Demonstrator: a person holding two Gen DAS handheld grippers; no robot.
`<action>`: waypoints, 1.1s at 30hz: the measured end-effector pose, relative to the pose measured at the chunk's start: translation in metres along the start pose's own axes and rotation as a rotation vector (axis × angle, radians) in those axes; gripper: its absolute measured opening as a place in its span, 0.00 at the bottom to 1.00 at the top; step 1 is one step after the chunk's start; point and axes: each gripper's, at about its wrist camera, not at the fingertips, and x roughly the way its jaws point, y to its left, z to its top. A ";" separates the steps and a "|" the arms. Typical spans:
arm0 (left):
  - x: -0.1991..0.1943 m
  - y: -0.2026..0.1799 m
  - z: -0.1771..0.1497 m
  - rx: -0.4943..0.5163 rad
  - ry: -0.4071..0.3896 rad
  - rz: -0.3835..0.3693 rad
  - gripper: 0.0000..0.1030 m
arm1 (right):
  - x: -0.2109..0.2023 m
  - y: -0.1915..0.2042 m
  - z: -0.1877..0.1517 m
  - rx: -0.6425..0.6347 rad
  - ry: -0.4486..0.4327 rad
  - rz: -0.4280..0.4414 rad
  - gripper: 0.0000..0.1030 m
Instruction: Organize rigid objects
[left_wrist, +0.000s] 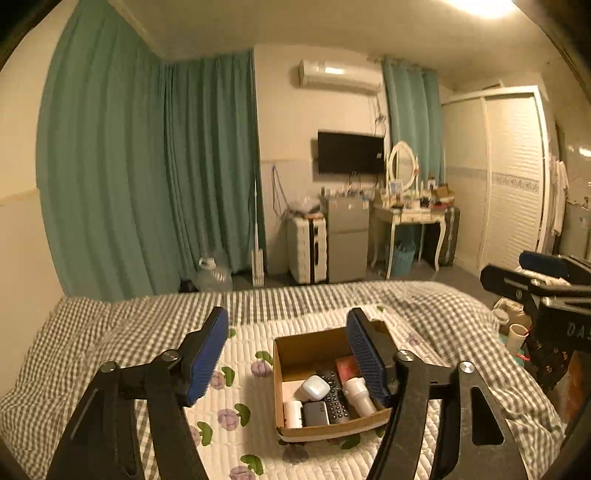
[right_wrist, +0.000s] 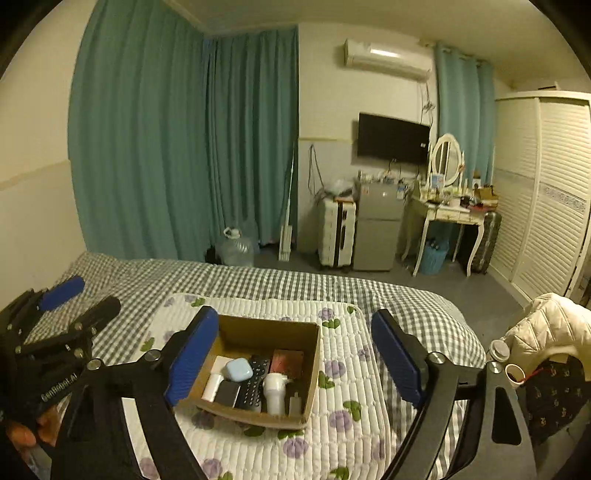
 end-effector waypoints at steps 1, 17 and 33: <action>-0.006 0.000 -0.004 0.002 -0.008 -0.004 0.82 | -0.008 0.001 -0.006 0.002 -0.018 0.002 0.91; 0.028 0.015 -0.120 -0.035 -0.085 0.090 1.00 | 0.055 0.025 -0.142 -0.072 -0.173 -0.043 1.00; 0.045 0.011 -0.172 -0.032 -0.086 0.117 1.00 | 0.078 0.013 -0.183 0.029 -0.161 -0.087 1.00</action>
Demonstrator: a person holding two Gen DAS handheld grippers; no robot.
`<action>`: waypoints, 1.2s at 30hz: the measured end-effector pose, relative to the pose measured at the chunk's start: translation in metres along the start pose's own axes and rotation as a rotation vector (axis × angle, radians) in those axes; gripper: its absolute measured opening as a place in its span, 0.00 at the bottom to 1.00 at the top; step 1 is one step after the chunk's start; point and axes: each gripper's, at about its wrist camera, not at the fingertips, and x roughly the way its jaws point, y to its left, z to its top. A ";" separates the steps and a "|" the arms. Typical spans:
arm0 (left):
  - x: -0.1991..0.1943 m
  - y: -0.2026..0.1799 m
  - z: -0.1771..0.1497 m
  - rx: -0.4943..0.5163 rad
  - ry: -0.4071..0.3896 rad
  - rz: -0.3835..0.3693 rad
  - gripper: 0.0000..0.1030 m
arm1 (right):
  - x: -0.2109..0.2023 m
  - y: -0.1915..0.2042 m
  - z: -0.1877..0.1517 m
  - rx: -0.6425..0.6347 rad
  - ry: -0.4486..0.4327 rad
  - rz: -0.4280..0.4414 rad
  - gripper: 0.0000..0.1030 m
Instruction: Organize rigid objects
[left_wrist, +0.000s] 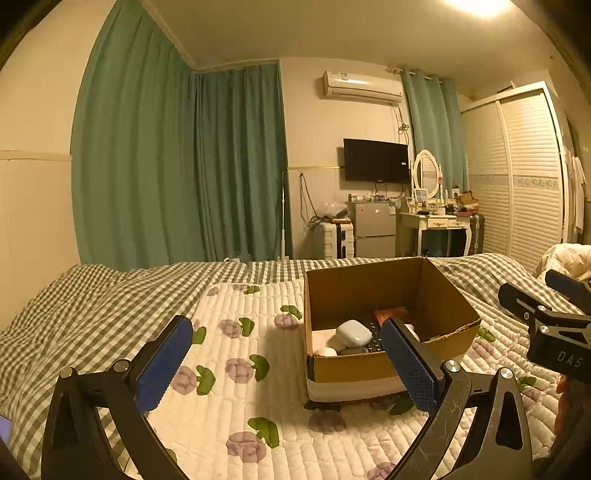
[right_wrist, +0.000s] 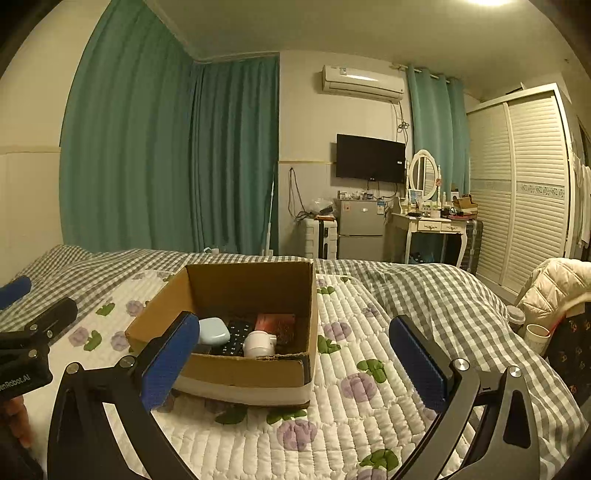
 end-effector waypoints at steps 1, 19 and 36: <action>0.001 0.000 0.000 -0.004 0.003 0.000 1.00 | -0.001 0.000 0.001 -0.002 0.001 -0.001 1.00; 0.007 0.000 -0.002 -0.013 0.045 -0.015 1.00 | 0.001 0.005 0.000 -0.013 0.011 0.003 1.00; 0.010 0.001 -0.009 -0.003 0.053 -0.003 1.00 | 0.007 0.006 -0.004 -0.019 0.036 0.002 1.00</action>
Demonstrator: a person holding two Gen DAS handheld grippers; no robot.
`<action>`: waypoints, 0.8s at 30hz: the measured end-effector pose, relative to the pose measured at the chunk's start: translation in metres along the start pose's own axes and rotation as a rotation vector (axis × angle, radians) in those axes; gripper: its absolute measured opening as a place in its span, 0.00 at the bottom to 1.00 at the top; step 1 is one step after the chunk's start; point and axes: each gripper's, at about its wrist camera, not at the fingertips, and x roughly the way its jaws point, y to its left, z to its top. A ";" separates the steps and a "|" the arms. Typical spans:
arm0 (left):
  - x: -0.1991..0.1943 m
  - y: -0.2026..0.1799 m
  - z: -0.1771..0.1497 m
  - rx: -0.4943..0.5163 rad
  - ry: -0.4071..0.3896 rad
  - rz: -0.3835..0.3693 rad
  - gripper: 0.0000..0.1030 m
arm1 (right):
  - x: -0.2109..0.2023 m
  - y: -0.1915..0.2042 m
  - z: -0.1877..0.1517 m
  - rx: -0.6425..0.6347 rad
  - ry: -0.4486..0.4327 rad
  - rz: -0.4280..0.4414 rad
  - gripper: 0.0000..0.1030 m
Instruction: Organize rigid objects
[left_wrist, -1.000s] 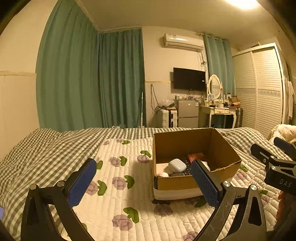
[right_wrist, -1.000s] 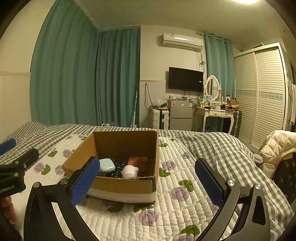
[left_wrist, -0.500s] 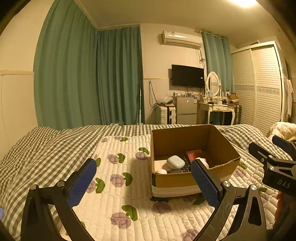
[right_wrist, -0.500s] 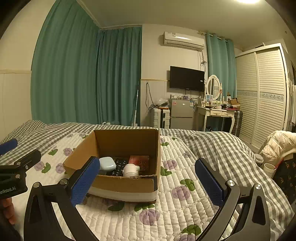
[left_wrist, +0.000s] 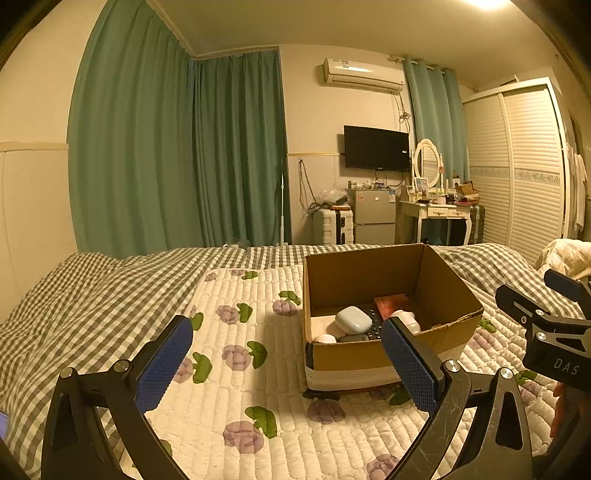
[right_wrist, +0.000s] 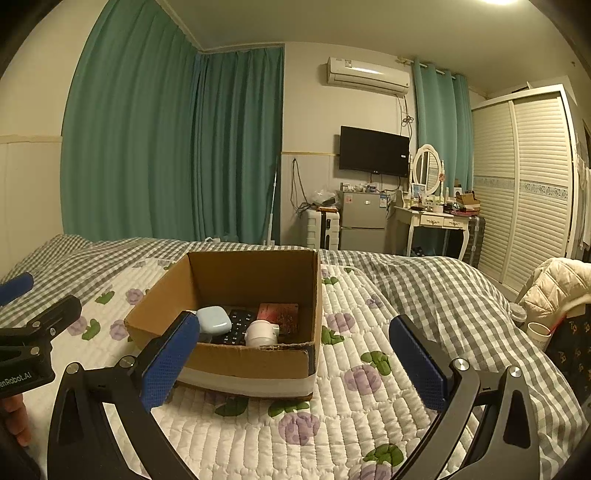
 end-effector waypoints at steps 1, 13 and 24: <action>0.000 0.000 0.001 0.000 0.001 0.001 1.00 | 0.000 0.000 0.000 0.000 0.000 -0.001 1.00; 0.001 0.001 0.001 -0.001 0.012 -0.010 1.00 | 0.002 0.000 -0.001 0.002 -0.001 -0.011 1.00; 0.002 -0.001 0.002 0.011 0.013 -0.007 1.00 | 0.003 0.000 -0.003 0.002 0.004 -0.014 1.00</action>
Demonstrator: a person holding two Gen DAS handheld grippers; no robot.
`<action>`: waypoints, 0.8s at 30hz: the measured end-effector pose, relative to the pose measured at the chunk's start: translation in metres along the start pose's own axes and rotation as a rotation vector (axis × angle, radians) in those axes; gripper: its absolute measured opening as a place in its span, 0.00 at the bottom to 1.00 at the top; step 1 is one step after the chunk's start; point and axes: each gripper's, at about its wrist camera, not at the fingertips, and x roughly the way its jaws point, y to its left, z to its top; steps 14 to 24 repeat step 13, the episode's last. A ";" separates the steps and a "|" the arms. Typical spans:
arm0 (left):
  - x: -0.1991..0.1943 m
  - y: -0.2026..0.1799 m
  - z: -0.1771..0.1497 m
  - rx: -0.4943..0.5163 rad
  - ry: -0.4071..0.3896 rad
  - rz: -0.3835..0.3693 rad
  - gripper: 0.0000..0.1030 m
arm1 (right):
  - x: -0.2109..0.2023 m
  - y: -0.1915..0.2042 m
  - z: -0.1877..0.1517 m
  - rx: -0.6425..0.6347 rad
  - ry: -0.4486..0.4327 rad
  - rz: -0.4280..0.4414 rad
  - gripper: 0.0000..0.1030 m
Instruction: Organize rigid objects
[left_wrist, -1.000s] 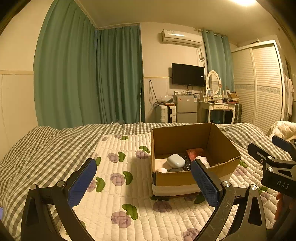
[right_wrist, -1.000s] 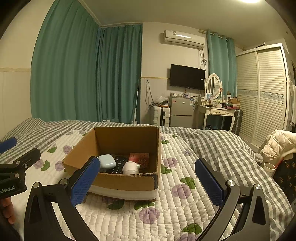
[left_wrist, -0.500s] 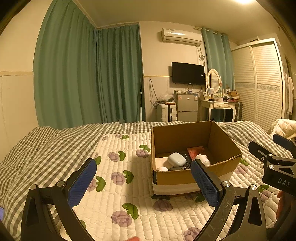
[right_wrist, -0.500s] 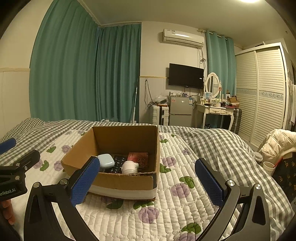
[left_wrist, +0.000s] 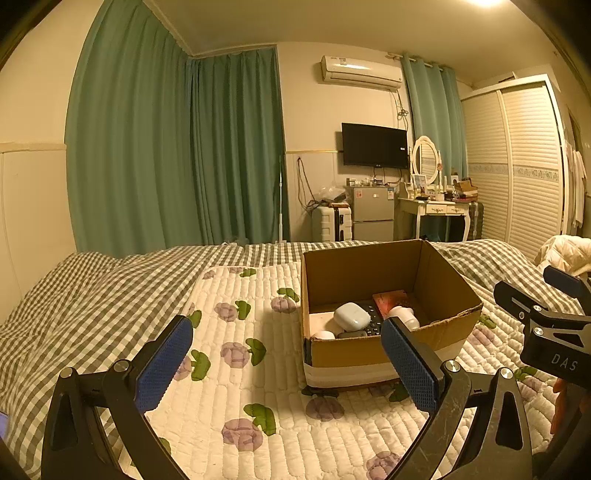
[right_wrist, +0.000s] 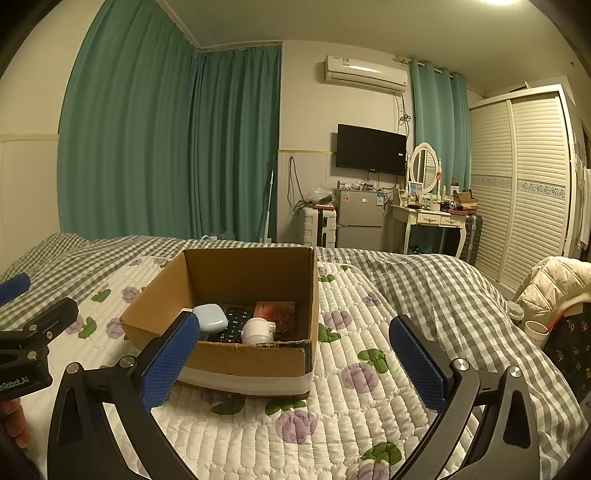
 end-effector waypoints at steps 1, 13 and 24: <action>0.000 0.000 0.000 0.000 0.000 0.001 1.00 | 0.000 0.000 0.000 0.000 0.000 0.000 1.00; -0.001 -0.002 -0.001 0.019 -0.005 -0.009 1.00 | 0.001 0.000 -0.002 -0.001 0.007 -0.002 1.00; -0.001 -0.002 -0.001 0.019 -0.005 -0.009 1.00 | 0.001 0.000 -0.002 -0.001 0.007 -0.002 1.00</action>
